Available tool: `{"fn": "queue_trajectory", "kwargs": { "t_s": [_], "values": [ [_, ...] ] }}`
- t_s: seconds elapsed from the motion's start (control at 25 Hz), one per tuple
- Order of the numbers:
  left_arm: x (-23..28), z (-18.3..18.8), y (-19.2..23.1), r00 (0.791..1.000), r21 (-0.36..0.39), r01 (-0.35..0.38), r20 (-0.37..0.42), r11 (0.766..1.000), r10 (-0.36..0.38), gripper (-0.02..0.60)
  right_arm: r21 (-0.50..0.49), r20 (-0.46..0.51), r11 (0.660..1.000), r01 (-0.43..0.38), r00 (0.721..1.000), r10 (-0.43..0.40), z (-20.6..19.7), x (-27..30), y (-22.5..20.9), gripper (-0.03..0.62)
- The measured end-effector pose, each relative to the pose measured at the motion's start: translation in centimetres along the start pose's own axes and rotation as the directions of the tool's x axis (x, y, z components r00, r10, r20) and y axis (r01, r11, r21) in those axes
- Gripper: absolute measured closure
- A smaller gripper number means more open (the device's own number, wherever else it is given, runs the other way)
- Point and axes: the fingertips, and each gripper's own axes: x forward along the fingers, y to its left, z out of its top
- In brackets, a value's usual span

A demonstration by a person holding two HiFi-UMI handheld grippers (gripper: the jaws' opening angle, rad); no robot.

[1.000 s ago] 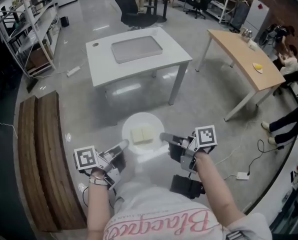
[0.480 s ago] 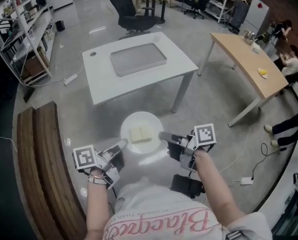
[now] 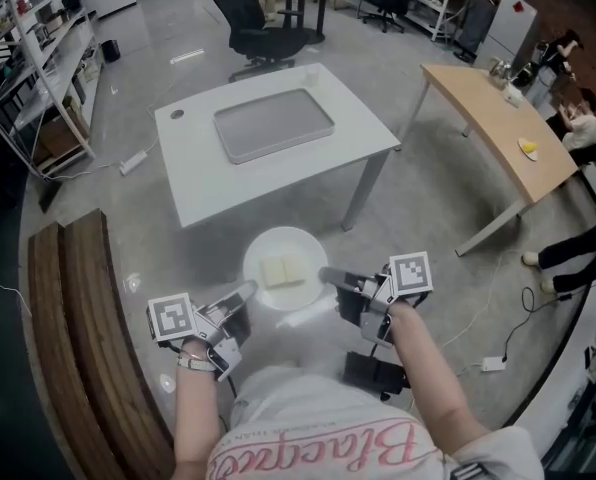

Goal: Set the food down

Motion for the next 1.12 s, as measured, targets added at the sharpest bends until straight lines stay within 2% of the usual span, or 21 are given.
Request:
{"fn": "queue_trajectory", "kwargs": {
  "t_s": [0.32, 0.56, 0.84, 1.12],
  "values": [
    [1.7, 3.2, 1.4, 1.0, -0.016, -0.008, 0.015, 1.0, 0.008, 0.566, 0.01, -0.01, 1.0, 0.006, 1.0, -0.006, 3.2, 1.9, -1.4, 0.585],
    [4.4, 6.7, 2.0, 0.999, -0.03, -0.013, 0.035, 0.999, 0.014, 0.567, 0.006, -0.022, 1.0, 0.017, 1.0, -0.016, 7.6, 3.2, -2.5, 0.585],
    [8.7, 11.5, 2.5, 0.997, -0.025, -0.011, 0.07, 1.0, 0.012, 0.568, 0.013, -0.061, 1.0, 0.017, 0.998, -0.017, 14.0, 4.8, -3.9, 0.585],
    [14.1, 18.3, 3.8, 0.994, -0.033, -0.024, 0.11, 0.999, 0.028, 0.566, -0.006, -0.105, 1.0, 0.01, 0.994, -0.011, 22.9, 7.2, -5.5, 0.585]
  ]
}}
